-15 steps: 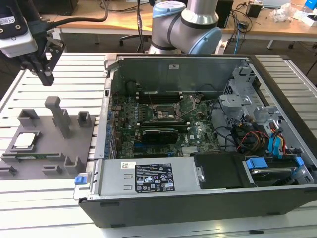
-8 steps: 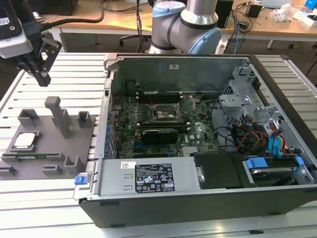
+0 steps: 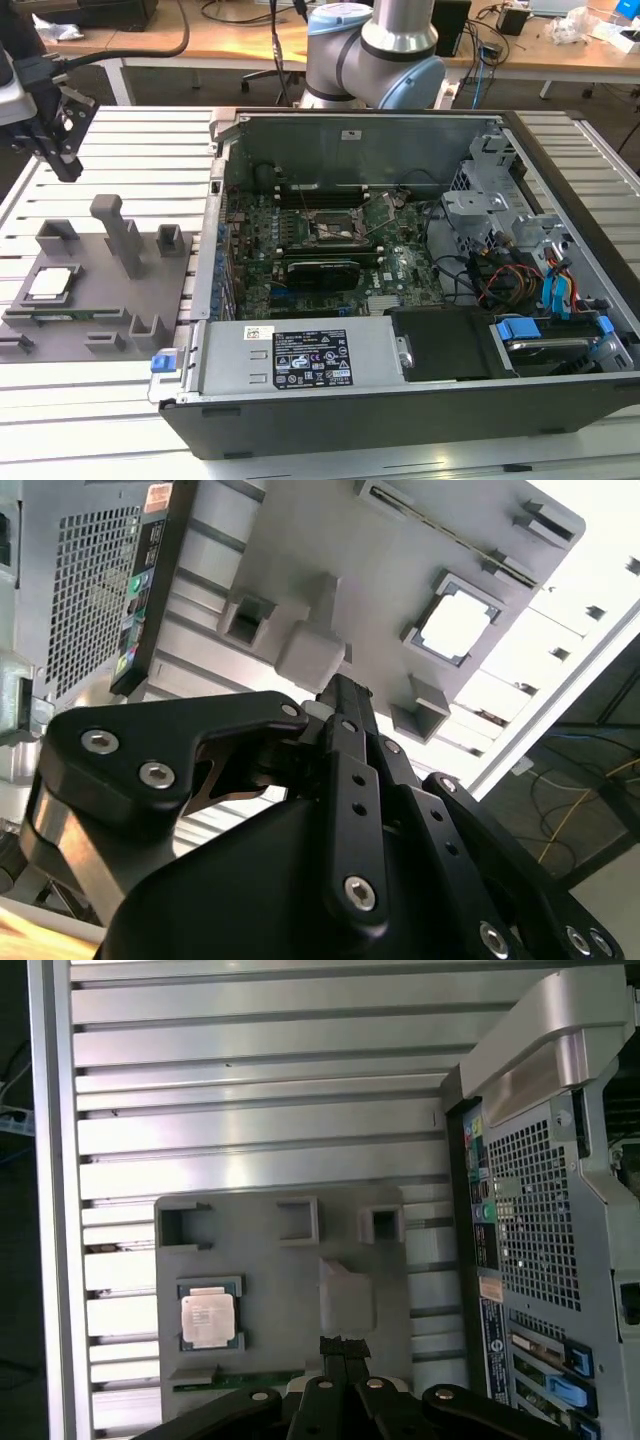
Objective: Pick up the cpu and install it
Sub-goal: 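Reach for the cpu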
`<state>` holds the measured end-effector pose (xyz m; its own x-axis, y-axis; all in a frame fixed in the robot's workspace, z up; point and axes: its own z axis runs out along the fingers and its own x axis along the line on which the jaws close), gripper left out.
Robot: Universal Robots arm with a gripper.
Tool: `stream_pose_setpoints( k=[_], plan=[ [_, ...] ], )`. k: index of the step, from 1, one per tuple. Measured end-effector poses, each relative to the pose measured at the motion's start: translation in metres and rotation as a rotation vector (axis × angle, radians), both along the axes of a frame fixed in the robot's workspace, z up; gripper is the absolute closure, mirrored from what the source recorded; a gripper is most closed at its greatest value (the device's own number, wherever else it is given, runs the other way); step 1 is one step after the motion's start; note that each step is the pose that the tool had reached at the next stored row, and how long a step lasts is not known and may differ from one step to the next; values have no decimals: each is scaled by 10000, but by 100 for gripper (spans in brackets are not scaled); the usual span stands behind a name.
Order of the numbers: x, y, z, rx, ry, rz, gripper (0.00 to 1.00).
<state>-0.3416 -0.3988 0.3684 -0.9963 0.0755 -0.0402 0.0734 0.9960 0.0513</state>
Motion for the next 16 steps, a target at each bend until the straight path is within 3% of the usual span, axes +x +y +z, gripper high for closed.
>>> stream_pose_setpoints(
  k=[16],
  plan=[
    [-295,0,-228,-1,1,0,89]
  ],
)
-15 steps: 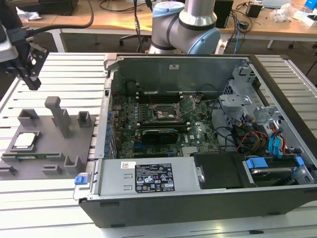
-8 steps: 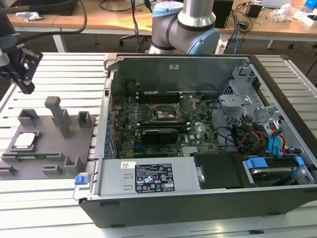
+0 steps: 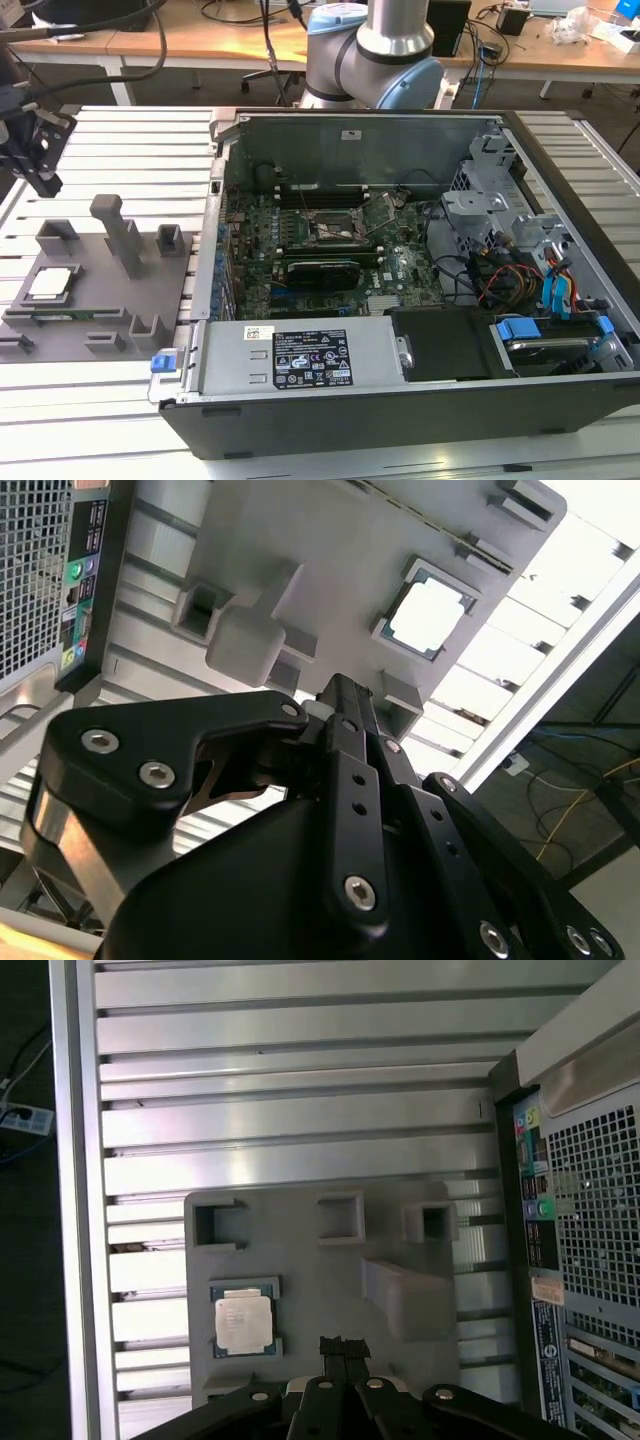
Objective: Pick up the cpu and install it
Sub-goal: 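Reach for the cpu, then pick up the cpu and move it towards the insertion slot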
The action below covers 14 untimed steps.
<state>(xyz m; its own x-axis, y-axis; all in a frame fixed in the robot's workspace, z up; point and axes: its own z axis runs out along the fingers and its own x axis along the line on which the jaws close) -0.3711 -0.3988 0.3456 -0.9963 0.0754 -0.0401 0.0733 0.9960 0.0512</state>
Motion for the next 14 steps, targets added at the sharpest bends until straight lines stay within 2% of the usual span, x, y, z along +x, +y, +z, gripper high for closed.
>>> stream_pose_setpoints(
  k=[7,14],
  plan=[
    [-74,-1,-103,0,-1,-1,89],
    [-85,-1,-110,0,-2,-1,89]
  ],
)
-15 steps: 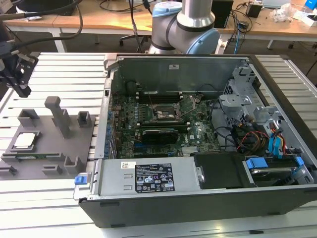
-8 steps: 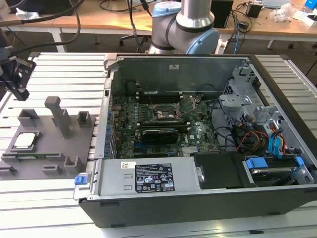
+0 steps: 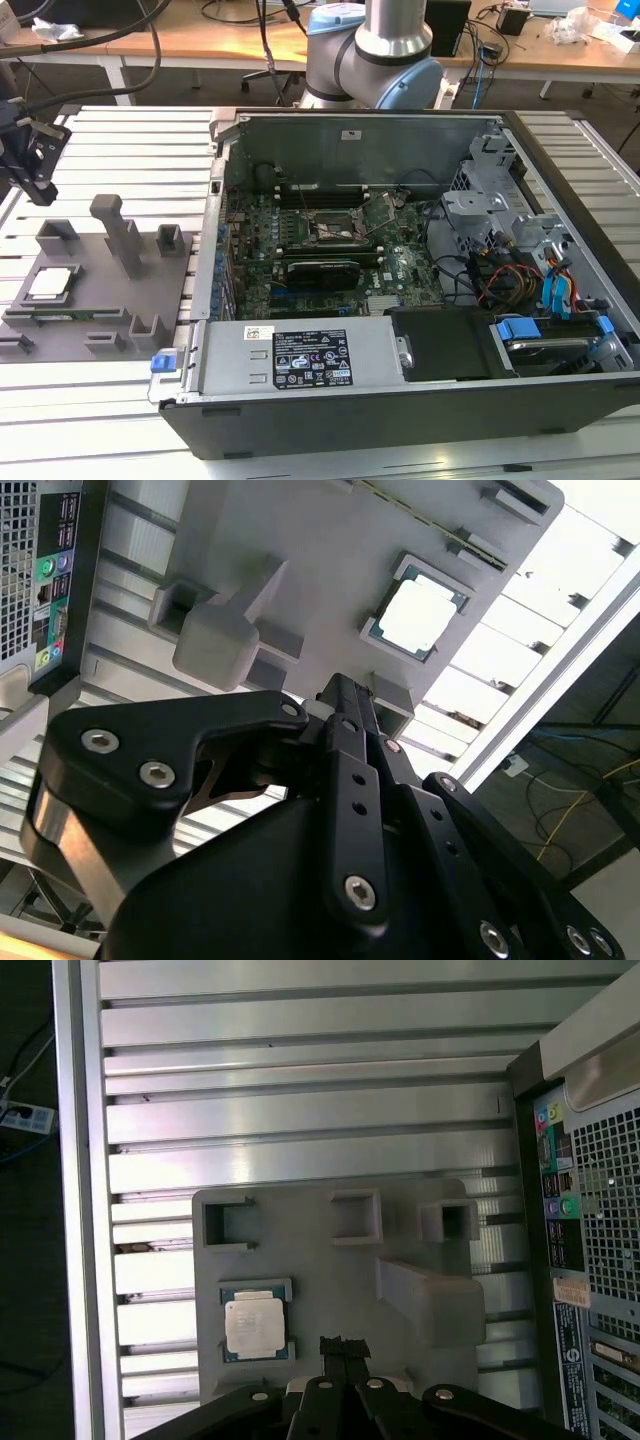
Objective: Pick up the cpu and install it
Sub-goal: 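Pick up the cpu and move it towards the insertion slot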
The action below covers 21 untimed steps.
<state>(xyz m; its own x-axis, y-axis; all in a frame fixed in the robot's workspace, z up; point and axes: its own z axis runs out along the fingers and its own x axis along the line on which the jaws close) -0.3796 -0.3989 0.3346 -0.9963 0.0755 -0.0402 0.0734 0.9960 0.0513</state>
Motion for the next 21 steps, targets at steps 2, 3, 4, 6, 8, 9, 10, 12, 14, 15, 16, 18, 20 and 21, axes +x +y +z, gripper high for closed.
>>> stream_pose_setpoints(
  k=[2,3,4,6,8,9,10,12,14,15,16,18,20,21],
  plan=[
    [0,0,0,0,0,1,89],
    [-1,0,0,0,0,1,89],
    [-6,0,-1,0,1,-1,89],
    [-11,0,-2,0,0,0,89],
    [-18,0,-4,0,0,-1,89],
    [-22,0,-5,0,0,0,89],
    [-28,0,-7,0,1,0,89],
    [-51,0,-23,0,-1,0,89],
    [-71,0,-37,0,1,0,89],
    [-78,0,-42,0,1,0,89],
    [-87,0,-48,0,0,0,89],
    [-100,0,-60,1,-2,0,89],
    [-115,0,-74,0,0,0,89],
    [-122,0,-79,0,0,0,89]
  ],
)
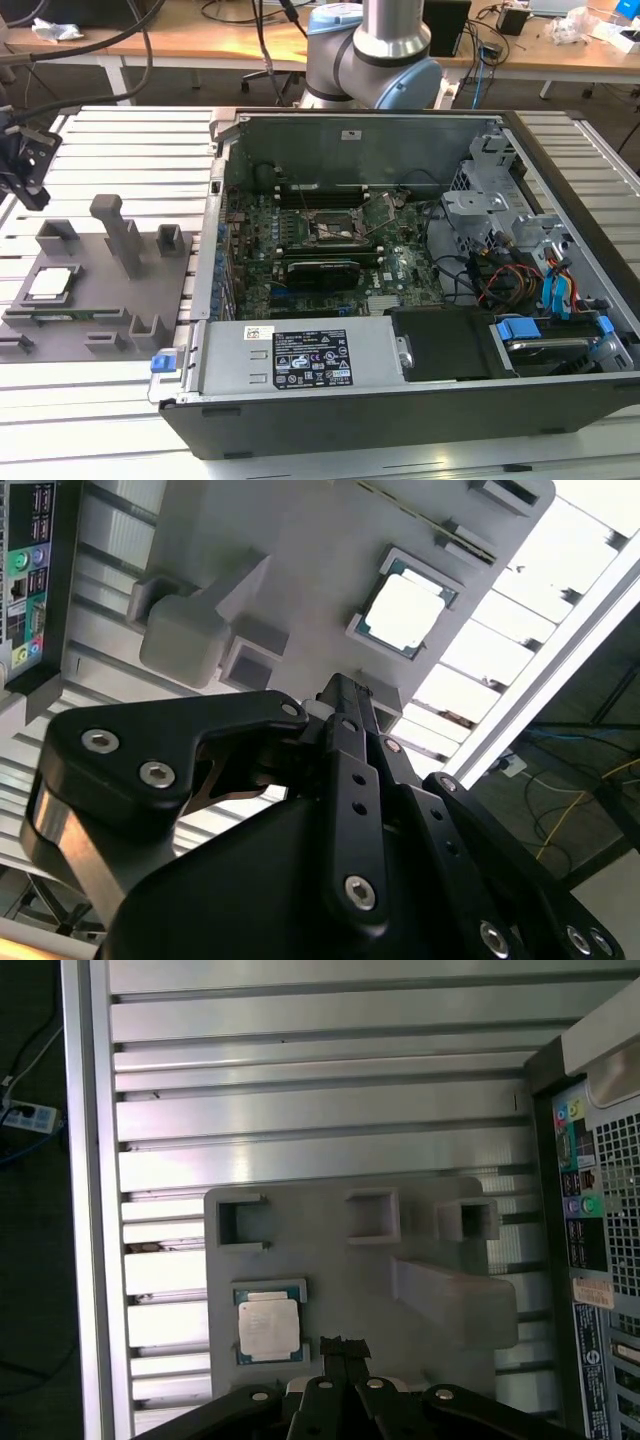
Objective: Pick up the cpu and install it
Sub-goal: 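Pick up the cpu and move it towards the insertion slot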
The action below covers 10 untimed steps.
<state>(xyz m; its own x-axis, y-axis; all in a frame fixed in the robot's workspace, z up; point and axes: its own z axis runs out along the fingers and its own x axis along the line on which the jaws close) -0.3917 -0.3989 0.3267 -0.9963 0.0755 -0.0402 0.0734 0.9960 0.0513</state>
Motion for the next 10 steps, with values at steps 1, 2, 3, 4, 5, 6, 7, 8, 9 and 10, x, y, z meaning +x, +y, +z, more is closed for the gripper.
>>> stream_pose_setpoints(
  k=[1,2,3,4,5,6,7,8,9,10],
  plan=[
    [-14,0,-12,0,0,1,89],
    [-25,0,-20,0,1,1,89],
    [-34,0,-26,0,0,1,89],
    [-46,0,-36,1,-1,1,89],
    [-56,0,-44,0,0,1,89],
    [-66,0,-51,0,0,1,89],
    [-74,0,-61,1,-1,1,89],
    [-82,0,-69,1,-2,1,89],
    [-90,0,-77,1,-1,1,89],
    [-98,0,-87,0,0,1,89]
  ],
)
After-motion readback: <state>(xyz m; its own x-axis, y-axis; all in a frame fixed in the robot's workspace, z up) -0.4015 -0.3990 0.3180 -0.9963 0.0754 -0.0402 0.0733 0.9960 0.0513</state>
